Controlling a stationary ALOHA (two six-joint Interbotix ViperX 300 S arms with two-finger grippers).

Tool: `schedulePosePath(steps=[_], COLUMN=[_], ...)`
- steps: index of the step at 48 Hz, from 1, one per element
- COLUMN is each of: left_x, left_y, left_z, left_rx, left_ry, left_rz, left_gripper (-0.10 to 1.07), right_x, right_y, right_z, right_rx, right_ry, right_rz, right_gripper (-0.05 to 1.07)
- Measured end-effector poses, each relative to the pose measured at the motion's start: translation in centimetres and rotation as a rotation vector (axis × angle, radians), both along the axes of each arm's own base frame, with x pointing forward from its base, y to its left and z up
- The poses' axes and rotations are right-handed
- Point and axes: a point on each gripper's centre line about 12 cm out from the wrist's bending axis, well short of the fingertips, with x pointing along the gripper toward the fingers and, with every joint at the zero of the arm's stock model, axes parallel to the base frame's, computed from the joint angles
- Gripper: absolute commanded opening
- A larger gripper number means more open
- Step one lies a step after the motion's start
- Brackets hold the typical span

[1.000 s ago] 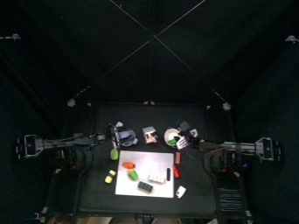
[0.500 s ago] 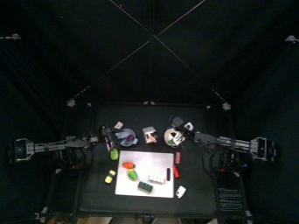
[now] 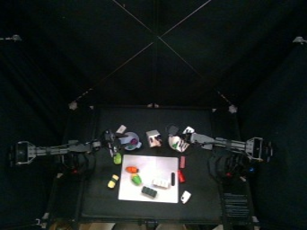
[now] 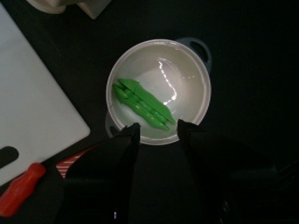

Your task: Grab peas

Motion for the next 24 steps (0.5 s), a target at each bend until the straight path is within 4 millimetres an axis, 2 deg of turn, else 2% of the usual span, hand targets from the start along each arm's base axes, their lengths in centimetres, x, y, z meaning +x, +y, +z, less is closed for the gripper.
schedulePosePath(steps=[13,24], left_x=[0.0,-0.1], left_y=[0.0,0.0], left_z=[0.0,-0.3], left_rx=[0.002,-0.001], left_ry=[-0.001,0.009], left_rz=[0.001,0.003], left_gripper=[0.85,0.85], right_x=[0.5,0.5], right_y=[-1.4,-1.5], right_z=[-1.2,-2.5], right_rx=[0.012,0.027], right_ry=[0.033,0.048], right_rz=[0.023,0.021], right_gripper=[0.79,0.79])
